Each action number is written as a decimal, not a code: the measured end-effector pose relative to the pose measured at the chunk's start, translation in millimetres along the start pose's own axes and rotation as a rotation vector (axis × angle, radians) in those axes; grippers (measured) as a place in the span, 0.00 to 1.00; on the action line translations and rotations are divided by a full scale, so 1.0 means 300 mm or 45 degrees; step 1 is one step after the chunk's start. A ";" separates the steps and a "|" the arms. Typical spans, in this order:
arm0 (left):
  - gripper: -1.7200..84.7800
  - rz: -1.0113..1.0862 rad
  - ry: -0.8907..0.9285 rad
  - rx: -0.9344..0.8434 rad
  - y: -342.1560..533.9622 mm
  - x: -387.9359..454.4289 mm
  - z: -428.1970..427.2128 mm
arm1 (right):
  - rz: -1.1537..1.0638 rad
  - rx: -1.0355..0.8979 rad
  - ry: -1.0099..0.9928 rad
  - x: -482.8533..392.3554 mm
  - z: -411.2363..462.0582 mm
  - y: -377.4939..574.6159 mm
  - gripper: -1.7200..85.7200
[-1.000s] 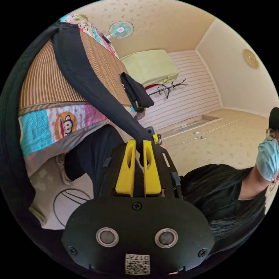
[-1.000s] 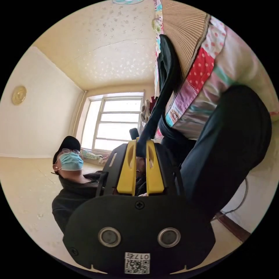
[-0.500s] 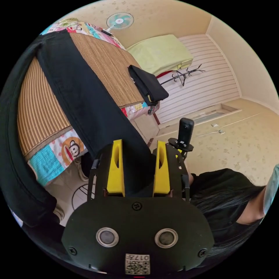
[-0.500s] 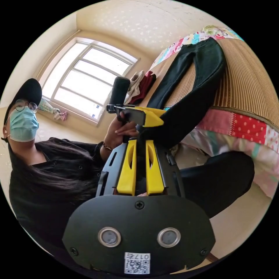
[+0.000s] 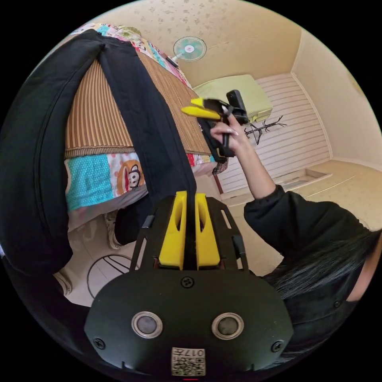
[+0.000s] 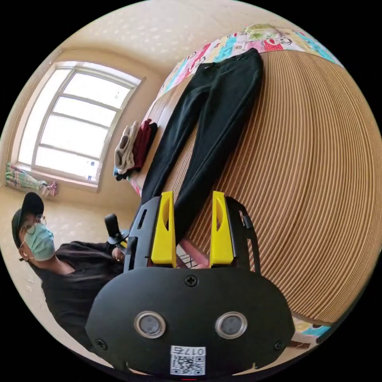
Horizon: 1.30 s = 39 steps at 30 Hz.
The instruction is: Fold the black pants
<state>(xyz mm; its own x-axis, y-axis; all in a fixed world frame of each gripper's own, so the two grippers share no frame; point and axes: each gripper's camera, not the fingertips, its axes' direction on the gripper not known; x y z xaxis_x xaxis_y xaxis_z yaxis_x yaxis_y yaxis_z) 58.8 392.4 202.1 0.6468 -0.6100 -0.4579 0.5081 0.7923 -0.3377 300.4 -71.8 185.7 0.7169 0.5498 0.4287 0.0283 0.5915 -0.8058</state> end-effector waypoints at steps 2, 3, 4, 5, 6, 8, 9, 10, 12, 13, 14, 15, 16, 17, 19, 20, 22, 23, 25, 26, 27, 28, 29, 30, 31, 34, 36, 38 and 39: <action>0.06 -0.018 0.038 0.027 0.001 -0.008 -0.018 | 0.082 0.124 0.079 0.077 0.074 -0.191 0.19; 0.06 -0.022 0.053 0.035 -0.004 -0.011 -0.028 | 0.124 0.169 0.149 0.113 0.140 -0.304 0.20; 0.06 -0.028 0.061 0.036 -0.010 -0.015 -0.037 | 0.149 0.182 0.186 0.130 0.176 -0.355 0.19; 0.06 -0.032 0.065 0.039 -0.013 -0.017 -0.042 | 0.213 0.199 0.241 0.166 0.246 -0.446 0.19; 0.06 -0.040 0.080 0.046 -0.020 -0.022 -0.053 | 0.286 0.225 0.257 0.201 0.307 -0.517 0.18; 0.06 -0.061 0.136 0.062 -0.027 -0.035 -0.073 | 0.380 0.333 0.249 0.238 0.362 -0.582 0.14; 0.06 -0.077 0.189 0.081 -0.028 -0.046 -0.091 | 0.452 0.385 0.268 0.255 0.391 -0.611 0.12; 0.06 -0.108 0.241 0.097 -0.026 -0.060 -0.114 | 0.471 0.406 0.288 0.256 0.404 -0.623 0.10; 0.06 -0.142 0.324 0.156 -0.008 -0.080 -0.167 | 0.444 0.509 0.365 0.188 0.447 -0.661 0.07; 0.06 -0.154 0.356 0.209 0.010 -0.092 -0.213 | 0.401 0.545 0.378 0.150 0.456 -0.669 0.07; 0.06 -0.160 0.360 0.235 0.020 -0.098 -0.237 | 0.289 0.603 0.448 0.049 0.482 -0.690 0.06; 0.06 -0.174 0.346 0.294 0.044 -0.111 -0.292 | 0.151 0.612 0.574 -0.076 0.531 -0.722 0.06; 0.06 -0.185 0.323 0.352 0.072 -0.121 -0.347 | 0.070 0.602 0.645 -0.144 0.566 -0.739 0.06; 0.06 -0.189 0.309 0.376 0.086 -0.124 -0.374 | -0.085 0.574 0.763 -0.278 0.651 -0.772 0.05; 0.06 -0.217 0.211 0.425 0.140 -0.132 -0.464 | -0.241 0.518 0.819 -0.434 0.781 -0.815 0.05; 0.06 -0.227 0.178 0.432 0.154 -0.133 -0.484 | -0.290 0.489 0.796 -0.509 0.861 -0.843 0.06; 0.06 -0.272 0.038 0.484 0.214 -0.134 -0.564 | -0.303 0.464 0.710 -0.580 0.972 -0.883 0.06; 0.06 -0.280 0.006 0.500 0.227 -0.134 -0.582 | -0.284 0.443 0.640 -0.599 1.037 -0.910 0.07; 0.07 -0.337 -0.131 0.515 0.267 -0.151 -0.635 | -0.239 0.381 0.522 -0.593 1.125 -0.943 0.08; 0.07 -0.364 -0.162 0.506 0.274 -0.161 -0.642 | -0.215 0.356 0.467 -0.580 1.164 -0.945 0.08; 0.07 -0.416 -0.204 0.498 0.291 -0.180 -0.655 | -0.229 0.374 0.444 -0.575 1.179 -0.924 0.08; 0.07 -0.437 -0.201 0.519 0.312 -0.193 -0.669 | -0.247 0.381 0.441 -0.576 1.180 -0.910 0.08; 0.07 -0.435 -0.187 0.535 0.323 -0.198 -0.675 | -0.288 0.368 0.451 -0.578 1.175 -0.880 0.09; 0.07 -0.430 -0.160 0.555 0.341 -0.205 -0.684 | -0.327 0.317 0.471 -0.579 1.162 -0.847 0.10; 0.06 -0.437 -0.151 0.557 0.351 -0.212 -0.689 | -0.347 0.290 0.481 -0.578 1.152 -0.824 0.10; 0.07 -0.368 -0.167 0.592 0.337 -0.217 -0.724 | -0.402 0.223 0.492 -0.537 1.056 -0.642 0.12; 0.11 -0.299 -0.174 0.614 0.292 -0.222 -0.758 | -0.355 0.179 0.436 -0.457 0.966 -0.455 0.13; 0.13 -0.229 -0.206 0.580 0.208 -0.238 -0.780 | -0.286 0.144 0.353 -0.383 0.913 -0.311 0.14; 0.14 -0.199 -0.245 0.557 0.142 -0.253 -0.788 | -0.233 0.135 0.299 -0.332 0.888 -0.214 0.15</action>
<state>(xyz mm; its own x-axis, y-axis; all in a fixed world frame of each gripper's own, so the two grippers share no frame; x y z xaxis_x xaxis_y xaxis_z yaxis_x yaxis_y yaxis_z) -103.2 475.8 28.1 0.6159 -0.7452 -0.2556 0.7716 0.6360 0.0051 41.6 -7.5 303.5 0.8484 0.2842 0.4466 0.1077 0.7333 -0.6713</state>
